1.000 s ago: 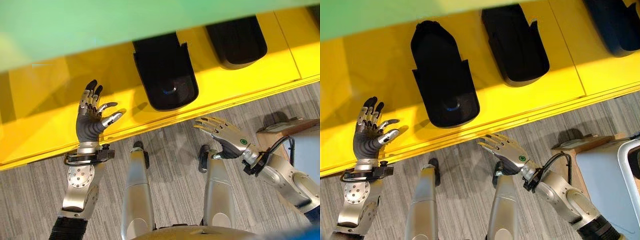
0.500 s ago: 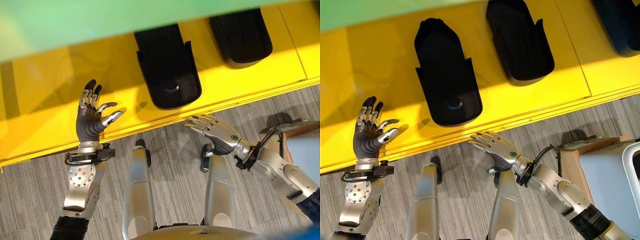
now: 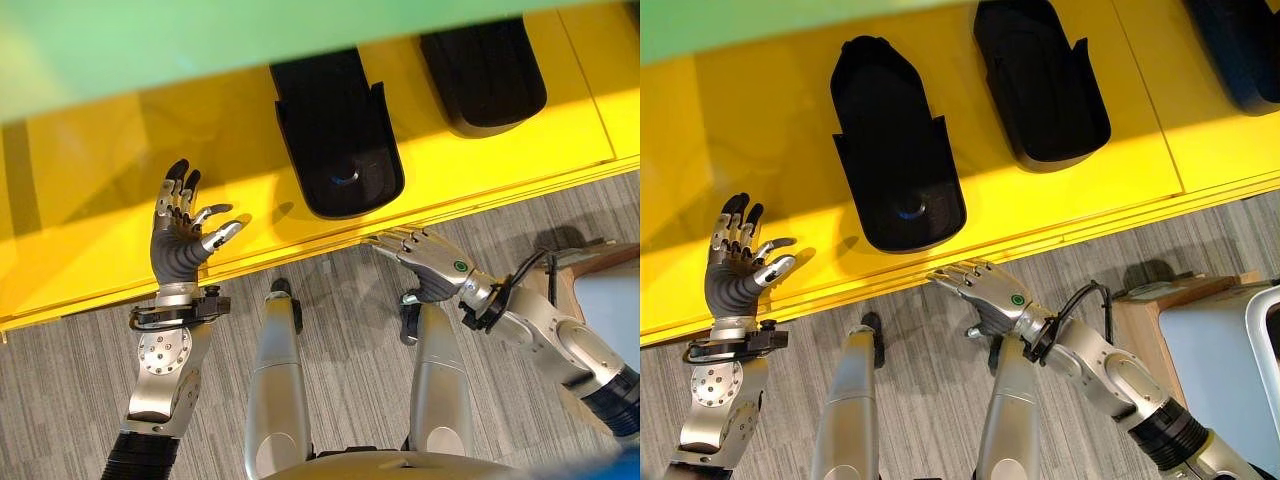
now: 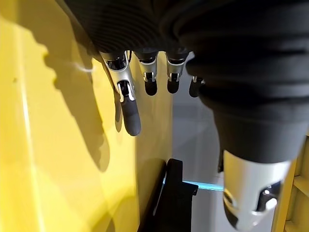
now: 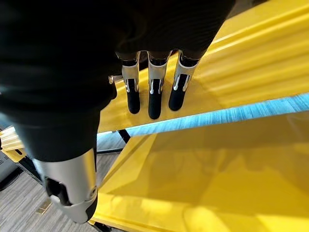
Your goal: Move parts from the plastic box to the shelf.
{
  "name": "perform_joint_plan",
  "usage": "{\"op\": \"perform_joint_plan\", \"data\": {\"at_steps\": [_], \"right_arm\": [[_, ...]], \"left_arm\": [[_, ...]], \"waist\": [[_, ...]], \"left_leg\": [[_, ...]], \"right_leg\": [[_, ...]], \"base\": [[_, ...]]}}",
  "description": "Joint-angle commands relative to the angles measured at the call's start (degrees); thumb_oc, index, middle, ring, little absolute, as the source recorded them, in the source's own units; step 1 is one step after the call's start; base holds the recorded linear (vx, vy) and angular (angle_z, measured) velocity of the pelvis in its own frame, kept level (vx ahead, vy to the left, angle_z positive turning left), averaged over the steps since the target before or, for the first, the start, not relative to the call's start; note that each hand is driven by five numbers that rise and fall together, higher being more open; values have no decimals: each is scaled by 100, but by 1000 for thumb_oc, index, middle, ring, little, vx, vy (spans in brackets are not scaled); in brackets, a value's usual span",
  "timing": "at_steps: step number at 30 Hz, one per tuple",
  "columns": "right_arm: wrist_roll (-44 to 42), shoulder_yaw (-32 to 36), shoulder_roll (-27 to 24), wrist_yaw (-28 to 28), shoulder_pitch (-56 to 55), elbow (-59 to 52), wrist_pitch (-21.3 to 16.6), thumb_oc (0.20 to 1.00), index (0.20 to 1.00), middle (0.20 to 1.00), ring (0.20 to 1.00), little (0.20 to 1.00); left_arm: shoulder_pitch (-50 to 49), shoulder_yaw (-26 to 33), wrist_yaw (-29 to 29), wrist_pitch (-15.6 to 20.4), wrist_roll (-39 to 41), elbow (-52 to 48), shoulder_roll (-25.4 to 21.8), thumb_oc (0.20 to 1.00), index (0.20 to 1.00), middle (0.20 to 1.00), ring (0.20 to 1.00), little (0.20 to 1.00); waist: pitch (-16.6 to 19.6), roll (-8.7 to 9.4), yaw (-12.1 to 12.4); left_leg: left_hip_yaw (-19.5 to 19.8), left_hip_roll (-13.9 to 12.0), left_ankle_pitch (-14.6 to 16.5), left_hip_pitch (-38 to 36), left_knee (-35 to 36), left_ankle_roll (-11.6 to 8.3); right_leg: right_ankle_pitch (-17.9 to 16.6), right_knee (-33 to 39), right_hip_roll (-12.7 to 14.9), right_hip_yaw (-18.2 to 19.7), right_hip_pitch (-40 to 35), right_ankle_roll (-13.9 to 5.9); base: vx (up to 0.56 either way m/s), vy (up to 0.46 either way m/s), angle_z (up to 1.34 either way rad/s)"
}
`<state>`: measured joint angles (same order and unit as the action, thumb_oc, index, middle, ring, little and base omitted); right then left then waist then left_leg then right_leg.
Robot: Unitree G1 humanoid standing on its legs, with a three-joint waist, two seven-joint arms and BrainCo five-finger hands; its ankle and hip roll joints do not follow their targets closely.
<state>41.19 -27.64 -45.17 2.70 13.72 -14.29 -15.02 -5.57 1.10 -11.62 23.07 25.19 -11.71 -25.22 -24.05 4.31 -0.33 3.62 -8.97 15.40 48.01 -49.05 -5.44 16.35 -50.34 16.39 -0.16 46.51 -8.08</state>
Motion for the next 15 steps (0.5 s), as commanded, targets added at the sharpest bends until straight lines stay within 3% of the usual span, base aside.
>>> {"op": "perform_joint_plan", "data": {"at_steps": [1, 15], "right_arm": [[-111, -13, 197, 295, 165, -63, -28, 1000, 1000, 1000, 1000, 1000], [34, -90, 212, 422, 545, -67, 7, 1000, 1000, 1000, 1000, 1000]], "left_arm": [[-305, -91, -110, -101, -126, 351, 50, 1000, 1000, 1000, 1000, 1000], [-344, -83, -125, -86, -114, 367, 57, 1000, 1000, 1000, 1000, 1000]], "waist": [[82, 74, 116], [100, 54, 182]], "left_leg": [[102, -31, -623, 237, 346, 62], [106, 3, -591, 311, 268, 89]], "right_leg": [[-421, 14, 74, 58, 133, 175], [-390, -70, 98, 63, 205, 182]], "base": [[0, 0, 0], [0, 0, 0]]}}
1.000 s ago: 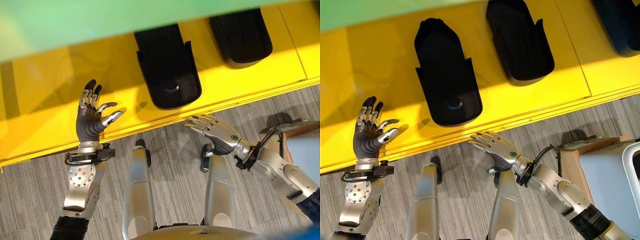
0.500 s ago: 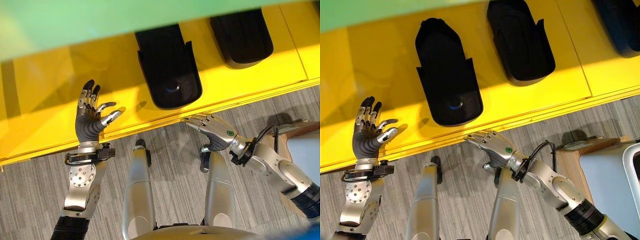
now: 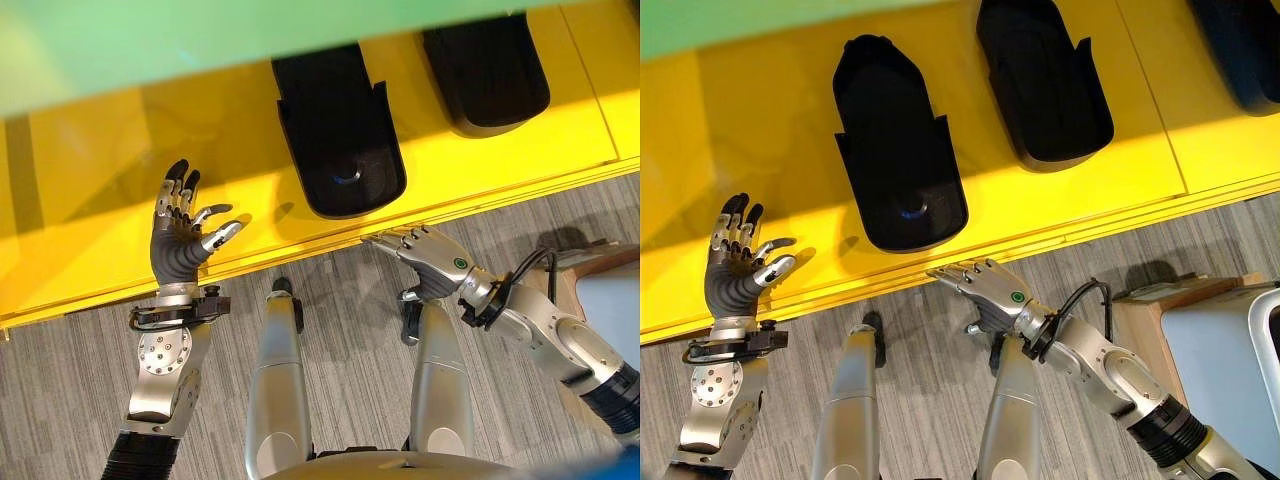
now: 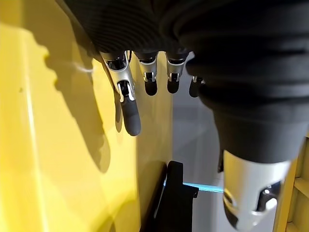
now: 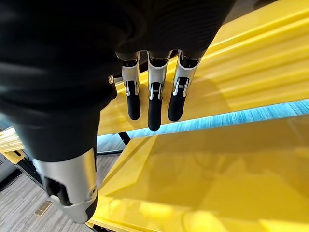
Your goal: Move parts from the plastic box to the shelf.
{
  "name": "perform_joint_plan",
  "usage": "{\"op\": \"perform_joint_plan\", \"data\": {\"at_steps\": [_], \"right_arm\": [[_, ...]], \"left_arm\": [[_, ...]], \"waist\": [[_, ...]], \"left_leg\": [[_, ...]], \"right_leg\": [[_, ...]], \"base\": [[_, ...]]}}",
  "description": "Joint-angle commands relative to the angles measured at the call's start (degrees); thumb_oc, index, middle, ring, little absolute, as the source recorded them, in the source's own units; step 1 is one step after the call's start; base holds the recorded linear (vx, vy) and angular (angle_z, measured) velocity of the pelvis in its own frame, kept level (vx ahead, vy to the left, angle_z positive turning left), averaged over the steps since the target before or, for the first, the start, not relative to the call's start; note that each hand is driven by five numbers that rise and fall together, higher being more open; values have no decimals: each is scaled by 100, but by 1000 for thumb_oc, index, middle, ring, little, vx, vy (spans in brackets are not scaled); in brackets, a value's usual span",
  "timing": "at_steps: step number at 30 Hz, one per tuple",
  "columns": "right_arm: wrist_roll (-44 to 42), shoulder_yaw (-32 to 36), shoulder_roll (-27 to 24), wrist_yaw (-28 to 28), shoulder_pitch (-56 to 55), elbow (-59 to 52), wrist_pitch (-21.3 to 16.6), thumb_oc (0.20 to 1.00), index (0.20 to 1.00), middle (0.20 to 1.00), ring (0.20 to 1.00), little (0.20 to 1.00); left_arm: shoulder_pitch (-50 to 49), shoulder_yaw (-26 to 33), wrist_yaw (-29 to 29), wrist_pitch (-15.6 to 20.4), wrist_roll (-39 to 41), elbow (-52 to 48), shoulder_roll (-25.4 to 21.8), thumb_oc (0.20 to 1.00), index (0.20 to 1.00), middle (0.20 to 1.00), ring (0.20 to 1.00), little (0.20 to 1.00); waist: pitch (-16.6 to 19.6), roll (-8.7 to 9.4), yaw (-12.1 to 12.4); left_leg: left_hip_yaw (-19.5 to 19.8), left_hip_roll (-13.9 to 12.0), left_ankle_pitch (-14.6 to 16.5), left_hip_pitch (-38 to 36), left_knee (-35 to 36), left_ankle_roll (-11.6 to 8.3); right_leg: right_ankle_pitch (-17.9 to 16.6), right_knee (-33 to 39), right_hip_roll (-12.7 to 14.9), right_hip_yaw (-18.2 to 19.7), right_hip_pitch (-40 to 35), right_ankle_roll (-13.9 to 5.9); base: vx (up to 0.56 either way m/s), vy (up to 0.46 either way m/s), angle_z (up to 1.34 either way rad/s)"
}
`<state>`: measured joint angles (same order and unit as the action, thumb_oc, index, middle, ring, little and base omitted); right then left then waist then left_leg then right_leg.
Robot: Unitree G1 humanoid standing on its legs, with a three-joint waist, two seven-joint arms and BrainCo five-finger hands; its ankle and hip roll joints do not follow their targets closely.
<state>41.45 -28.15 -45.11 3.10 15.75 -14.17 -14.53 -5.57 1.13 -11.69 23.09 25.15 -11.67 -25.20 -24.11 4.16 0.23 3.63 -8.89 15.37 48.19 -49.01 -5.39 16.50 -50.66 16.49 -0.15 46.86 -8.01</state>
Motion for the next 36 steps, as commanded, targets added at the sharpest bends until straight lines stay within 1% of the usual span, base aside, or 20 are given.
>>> {"op": "perform_joint_plan", "data": {"at_steps": [1, 3, 4, 9, 26, 36], "right_arm": [[21, -47, 205, 381, 366, -71, -35, 1000, 1000, 1000, 1000, 1000], [88, -105, 213, 394, 468, -57, -37, 1000, 1000, 1000, 1000, 1000], [141, -192, 220, 396, 725, 23, -15, 1000, 1000, 1000, 1000, 1000], [182, -267, 230, 401, 1014, 106, -3, 1000, 1000, 1000, 1000, 1000], [259, -265, 195, 395, 1191, 222, 25, 1000, 1000, 1000, 1000, 1000], [397, -243, 48, 439, 1430, 346, 44, 1000, 1000, 1000, 1000, 1000]], "left_arm": [[-344, -90, -118, -89, -111, 363, 52, 1000, 1000, 1000, 1000, 1000], [-327, -99, -116, -84, -103, 374, 64, 1000, 1000, 1000, 1000, 1000], [-321, -107, -98, -91, -76, 369, 57, 1000, 1000, 1000, 1000, 1000], [-333, -113, -41, -107, -37, 371, 38, 1000, 1000, 1000, 1000, 1000], [-348, -161, 32, -127, 9, 421, 38, 1000, 1000, 1000, 1000, 1000], [-410, -159, 104, -124, 51, 478, 24, 1000, 1000, 1000, 1000, 1000]], "waist": [[108, 68, 130], [109, 64, 147], [111, 57, 178], [120, 35, 216], [128, 11, 213], [144, -12, 264]], "left_leg": [[105, -3, -588, 294, 264, 85], [102, 0, -584, 284, 272, 85], [109, 10, -591, 286, 274, 82], [122, 36, -600, 323, 270, 92], [120, 38, -603, 324, 282, 97], [141, 52, -611, 370, 253, 94]], "right_leg": [[-403, -41, 87, 63, 169, 175], [-394, -43, 85, 60, 162, 178], [-391, -57, 82, 57, 169, 183], [-375, -80, 85, 47, 192, 195], [-360, -107, 86, 47, 226, 197], [-342, -155, 68, 61, 267, 205]], "base": [[0, 0, 0], [0, 0, 0], [0, 0, 0], [-1, 0, 1], [-1, -1, 1], [0, 0, 0]]}}
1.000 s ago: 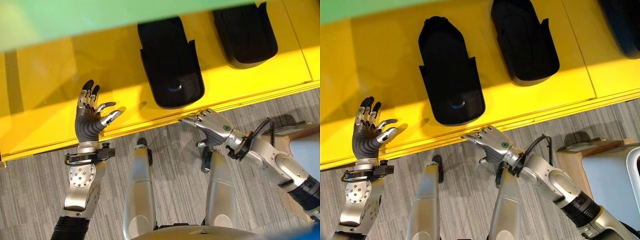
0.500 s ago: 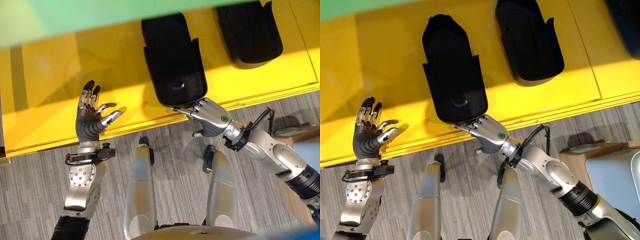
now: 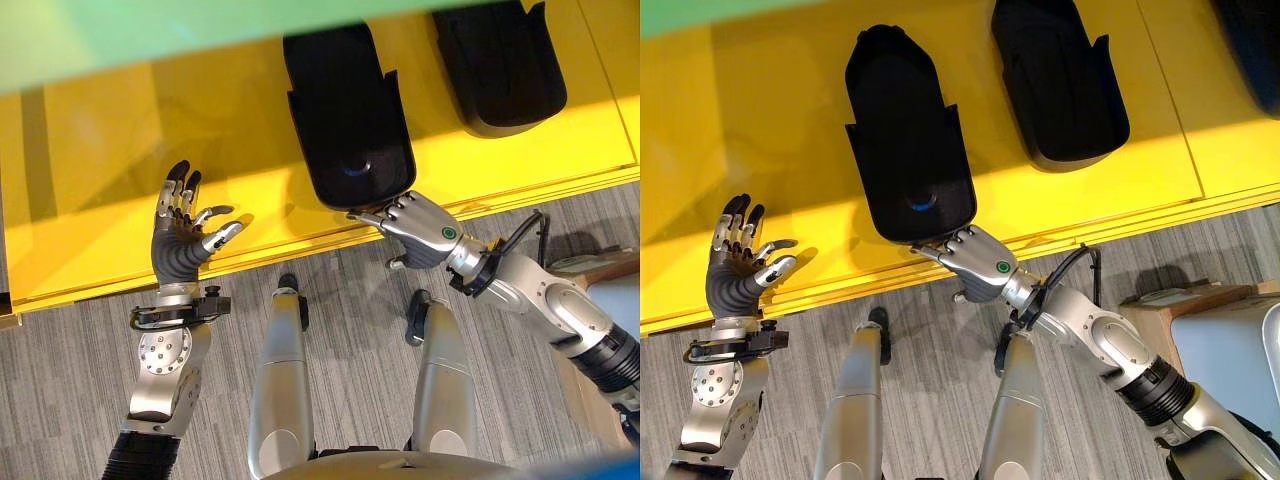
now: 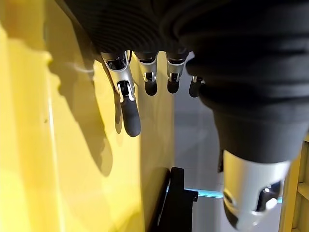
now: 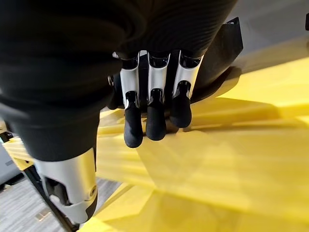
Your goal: Move parts from the plastic box to the shelf.
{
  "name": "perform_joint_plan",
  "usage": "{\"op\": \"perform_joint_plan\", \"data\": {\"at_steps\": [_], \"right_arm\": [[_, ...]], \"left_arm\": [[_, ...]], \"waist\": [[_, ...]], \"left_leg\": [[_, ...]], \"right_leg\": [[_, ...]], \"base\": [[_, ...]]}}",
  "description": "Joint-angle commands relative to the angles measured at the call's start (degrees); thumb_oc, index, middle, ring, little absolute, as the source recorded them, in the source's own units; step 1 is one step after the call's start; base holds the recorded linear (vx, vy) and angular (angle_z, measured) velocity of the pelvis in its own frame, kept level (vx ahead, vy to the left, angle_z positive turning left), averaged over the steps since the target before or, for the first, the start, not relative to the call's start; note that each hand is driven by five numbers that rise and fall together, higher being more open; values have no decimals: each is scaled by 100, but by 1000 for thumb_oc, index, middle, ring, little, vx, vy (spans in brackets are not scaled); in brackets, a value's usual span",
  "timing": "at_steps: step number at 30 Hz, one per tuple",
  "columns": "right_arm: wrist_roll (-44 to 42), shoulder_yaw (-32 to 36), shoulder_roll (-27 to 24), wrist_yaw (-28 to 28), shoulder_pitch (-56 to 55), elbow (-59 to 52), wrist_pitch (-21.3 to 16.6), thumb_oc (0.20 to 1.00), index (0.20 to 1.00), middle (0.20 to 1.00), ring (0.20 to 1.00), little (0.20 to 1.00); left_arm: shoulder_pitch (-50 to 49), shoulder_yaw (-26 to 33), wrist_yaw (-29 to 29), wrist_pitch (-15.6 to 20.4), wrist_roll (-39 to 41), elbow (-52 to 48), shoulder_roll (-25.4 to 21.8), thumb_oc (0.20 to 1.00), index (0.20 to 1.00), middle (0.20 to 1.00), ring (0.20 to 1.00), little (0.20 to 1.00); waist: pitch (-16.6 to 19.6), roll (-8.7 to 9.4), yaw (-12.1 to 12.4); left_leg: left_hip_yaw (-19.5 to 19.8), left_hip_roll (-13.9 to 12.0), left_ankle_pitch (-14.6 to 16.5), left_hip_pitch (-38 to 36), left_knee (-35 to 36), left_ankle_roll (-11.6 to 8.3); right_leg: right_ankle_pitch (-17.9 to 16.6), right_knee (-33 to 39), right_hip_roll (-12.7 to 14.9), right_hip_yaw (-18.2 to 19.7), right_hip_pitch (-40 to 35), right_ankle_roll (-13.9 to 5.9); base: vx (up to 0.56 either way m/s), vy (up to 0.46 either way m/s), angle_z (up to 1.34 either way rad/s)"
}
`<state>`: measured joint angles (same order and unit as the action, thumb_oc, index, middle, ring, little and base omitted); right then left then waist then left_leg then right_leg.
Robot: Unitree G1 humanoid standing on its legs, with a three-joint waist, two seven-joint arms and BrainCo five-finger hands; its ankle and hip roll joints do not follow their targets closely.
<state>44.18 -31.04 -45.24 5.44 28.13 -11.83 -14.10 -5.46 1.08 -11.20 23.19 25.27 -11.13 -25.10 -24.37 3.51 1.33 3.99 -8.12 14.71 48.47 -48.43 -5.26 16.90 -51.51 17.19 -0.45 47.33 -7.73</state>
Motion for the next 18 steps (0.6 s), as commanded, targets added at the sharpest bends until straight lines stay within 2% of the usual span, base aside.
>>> {"op": "perform_joint_plan", "data": {"at_steps": [1, 18], "right_arm": [[128, 46, 56, 204, 213, 114, 2, 1000, 1000, 1000, 1000, 1000], [194, -3, 73, 217, 624, 243, 51, 1000, 1000, 1000, 1000, 1000]], "left_arm": [[-430, -149, 68, -134, 49, 419, 15, 1000, 1000, 1000, 1000, 1000], [-478, -140, 159, -157, 118, 433, -12, 1000, 1000, 1000, 1000, 1000]], "waist": [[170, 51, 156], [181, 27, 228]], "left_leg": [[103, -25, -543, 342, 197, 81], [111, 17, -535, 390, 152, 99]], "right_leg": [[-378, -70, -1, 94, 220, 176], [-364, -100, 15, 91, 254, 187]], "base": [[0, 0, 0], [0, 0, 0]]}}
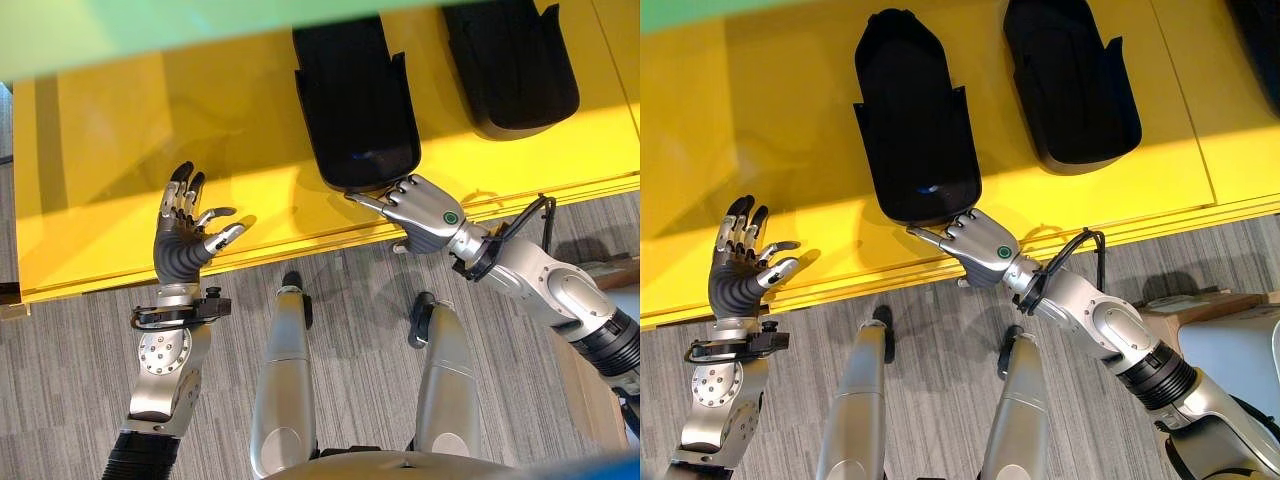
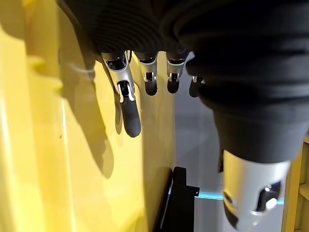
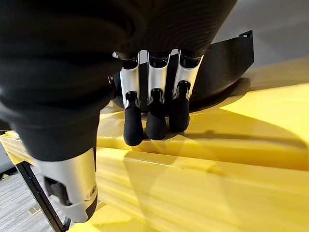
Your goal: Move parts from the plastic box to the shelf.
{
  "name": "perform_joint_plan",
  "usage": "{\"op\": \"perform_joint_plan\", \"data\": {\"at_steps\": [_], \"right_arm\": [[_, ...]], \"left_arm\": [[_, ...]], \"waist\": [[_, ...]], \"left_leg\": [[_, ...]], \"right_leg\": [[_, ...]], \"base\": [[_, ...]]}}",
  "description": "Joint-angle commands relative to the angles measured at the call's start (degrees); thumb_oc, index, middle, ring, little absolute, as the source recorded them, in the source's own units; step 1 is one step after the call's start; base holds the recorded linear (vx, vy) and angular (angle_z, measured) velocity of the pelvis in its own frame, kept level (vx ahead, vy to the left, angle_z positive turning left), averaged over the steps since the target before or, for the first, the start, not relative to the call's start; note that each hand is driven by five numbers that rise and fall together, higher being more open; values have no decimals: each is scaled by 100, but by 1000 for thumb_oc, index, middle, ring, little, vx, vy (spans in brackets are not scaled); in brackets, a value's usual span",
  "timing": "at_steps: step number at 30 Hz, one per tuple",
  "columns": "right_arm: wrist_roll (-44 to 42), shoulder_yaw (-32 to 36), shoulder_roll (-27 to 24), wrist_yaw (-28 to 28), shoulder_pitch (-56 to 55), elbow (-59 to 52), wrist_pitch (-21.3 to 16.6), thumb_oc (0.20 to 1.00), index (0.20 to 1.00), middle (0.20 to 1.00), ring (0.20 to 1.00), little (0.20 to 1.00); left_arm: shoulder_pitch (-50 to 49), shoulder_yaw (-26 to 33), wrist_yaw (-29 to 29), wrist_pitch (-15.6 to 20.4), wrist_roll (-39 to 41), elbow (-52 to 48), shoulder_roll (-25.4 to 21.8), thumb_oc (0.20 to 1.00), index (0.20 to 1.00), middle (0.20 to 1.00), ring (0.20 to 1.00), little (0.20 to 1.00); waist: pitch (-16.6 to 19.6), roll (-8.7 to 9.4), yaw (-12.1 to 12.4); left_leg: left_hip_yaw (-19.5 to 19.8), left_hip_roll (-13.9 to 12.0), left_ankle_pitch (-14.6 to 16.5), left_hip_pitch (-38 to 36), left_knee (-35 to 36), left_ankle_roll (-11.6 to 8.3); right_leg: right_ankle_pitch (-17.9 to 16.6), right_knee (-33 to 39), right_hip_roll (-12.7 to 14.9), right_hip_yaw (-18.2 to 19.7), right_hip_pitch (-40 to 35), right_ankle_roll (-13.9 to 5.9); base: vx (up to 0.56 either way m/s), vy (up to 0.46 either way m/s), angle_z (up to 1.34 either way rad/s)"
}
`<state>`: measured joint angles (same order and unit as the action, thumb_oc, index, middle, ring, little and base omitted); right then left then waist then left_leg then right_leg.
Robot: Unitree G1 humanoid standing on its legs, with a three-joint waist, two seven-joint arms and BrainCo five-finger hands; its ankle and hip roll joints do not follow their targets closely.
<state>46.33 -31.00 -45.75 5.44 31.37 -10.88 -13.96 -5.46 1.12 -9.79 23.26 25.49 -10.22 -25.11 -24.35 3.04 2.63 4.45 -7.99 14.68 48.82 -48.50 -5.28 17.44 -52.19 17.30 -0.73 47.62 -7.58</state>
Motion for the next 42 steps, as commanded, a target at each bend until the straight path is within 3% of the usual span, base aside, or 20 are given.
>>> {"op": "perform_joint_plan", "data": {"at_steps": [1, 42], "right_arm": [[-9, -23, 133, 214, 327, 172, 46, 1000, 1000, 1000, 1000, 1000], [127, -181, 130, 491, 1575, 748, 349, 1000, 1000, 1000, 1000, 1000]], "left_arm": [[-484, -142, 23, -168, 100, 351, -7, 1000, 1000, 1000, 1000, 1000], [-512, -147, 32, -150, 222, 450, -123, 1000, 1000, 1000, 1000, 1000]], "waist": [[181, 73, 102], [184, -8, 230]], "left_leg": [[62, 6, -532, 360, 155, 101], [99, 50, -597, 480, 159, 115]], "right_leg": [[-417, -37, 5, 117, 229, 170], [-442, -100, -6, 131, 356, 216]], "base": [[0, 0, 0], [0, 0, 0]]}}
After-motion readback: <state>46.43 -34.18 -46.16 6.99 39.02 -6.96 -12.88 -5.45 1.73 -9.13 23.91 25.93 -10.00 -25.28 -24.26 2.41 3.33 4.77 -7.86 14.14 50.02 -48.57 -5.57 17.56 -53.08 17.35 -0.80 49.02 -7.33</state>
